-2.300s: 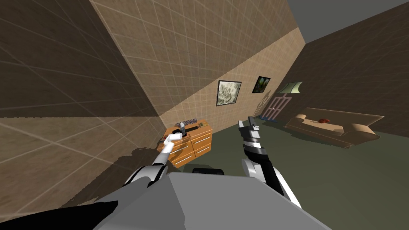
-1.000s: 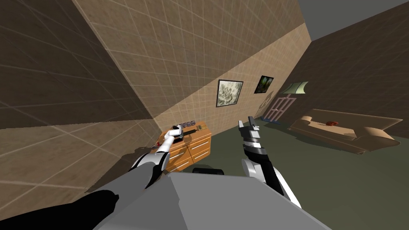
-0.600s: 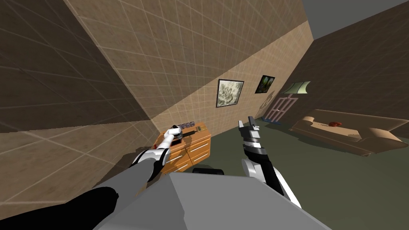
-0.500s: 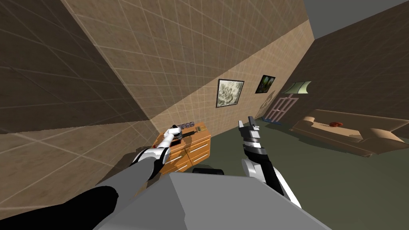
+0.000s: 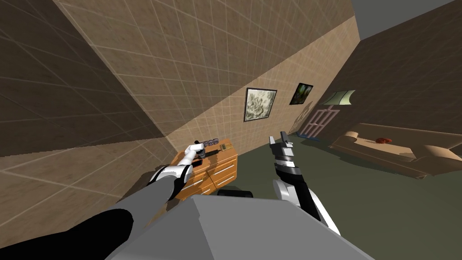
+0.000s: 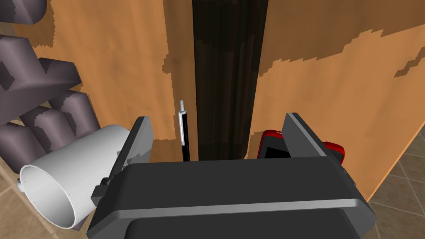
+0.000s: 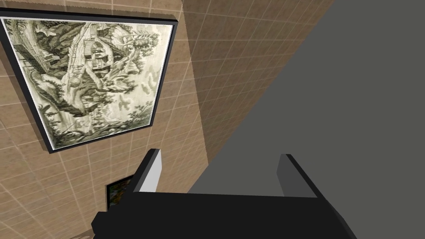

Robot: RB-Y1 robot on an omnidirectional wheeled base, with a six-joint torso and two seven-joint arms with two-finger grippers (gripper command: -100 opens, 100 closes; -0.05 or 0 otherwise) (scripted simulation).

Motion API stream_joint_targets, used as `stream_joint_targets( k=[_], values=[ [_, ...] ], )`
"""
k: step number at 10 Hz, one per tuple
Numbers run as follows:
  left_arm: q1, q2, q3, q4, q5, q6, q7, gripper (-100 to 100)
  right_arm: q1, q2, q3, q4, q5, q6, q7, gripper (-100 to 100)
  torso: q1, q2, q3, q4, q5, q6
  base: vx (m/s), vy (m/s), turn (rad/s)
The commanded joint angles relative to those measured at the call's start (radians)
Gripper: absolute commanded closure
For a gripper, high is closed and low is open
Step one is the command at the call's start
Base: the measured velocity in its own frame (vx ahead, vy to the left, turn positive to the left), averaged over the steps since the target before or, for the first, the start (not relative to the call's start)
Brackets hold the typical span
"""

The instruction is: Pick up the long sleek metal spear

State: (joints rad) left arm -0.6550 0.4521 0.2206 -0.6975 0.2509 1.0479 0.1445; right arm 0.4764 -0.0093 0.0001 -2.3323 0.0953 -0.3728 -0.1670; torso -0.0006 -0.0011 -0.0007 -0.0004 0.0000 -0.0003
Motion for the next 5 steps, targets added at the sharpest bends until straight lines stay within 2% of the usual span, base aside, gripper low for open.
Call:
stream_joint_targets(
  k=[1, 2, 3, 4, 5],
  values=[
    [0.008, 0.003, 0.024, 0.004, 0.008, -0.003, -0.048, -100, 0.000, 0.000, 0.000, 0.000, 0.000, 0.000, 0.000, 0, 0.000, 0.000, 0.000, 0.000, 0.000, 0.000, 0.060, -0.045, 0.134],
    [0.016, 0.007, 0.048, 0.008, 0.016, -0.007, -0.071, -100, 0.000, 0.000, 0.000, 0.000, 0.000, 0.000, 0.000, 0, -0.002, -0.002, -0.001, 0.000, 0.000, -0.001, 0.117, -0.099, 0.202],
    [0.016, 0.007, 0.048, 0.008, 0.016, -0.007, -0.096, -100, 0.000, 0.000, 0.000, 0.000, 0.000, 0.000, 0.000, 0, -0.005, -0.005, -0.003, -0.001, -0.001, -0.001, 0.101, -0.096, 0.092],
    [0.023, 0.010, 0.071, 0.012, 0.024, -0.010, -0.127, -100, 0.000, 0.000, 0.000, 0.000, 0.000, 0.000, 0.000, 0, -0.006, -0.005, -0.003, -0.001, -0.001, 0.000, 0.111, -0.085, 0.114],
    [0.023, 0.010, 0.071, 0.012, 0.024, -0.010, -0.144, -100, 0.000, 0.000, 0.000, 0.000, 0.000, 0.000, 0.000, 0, -0.005, -0.006, -0.003, -0.001, -0.001, 0.000, 0.077, -0.062, 0.085]
  ],
)
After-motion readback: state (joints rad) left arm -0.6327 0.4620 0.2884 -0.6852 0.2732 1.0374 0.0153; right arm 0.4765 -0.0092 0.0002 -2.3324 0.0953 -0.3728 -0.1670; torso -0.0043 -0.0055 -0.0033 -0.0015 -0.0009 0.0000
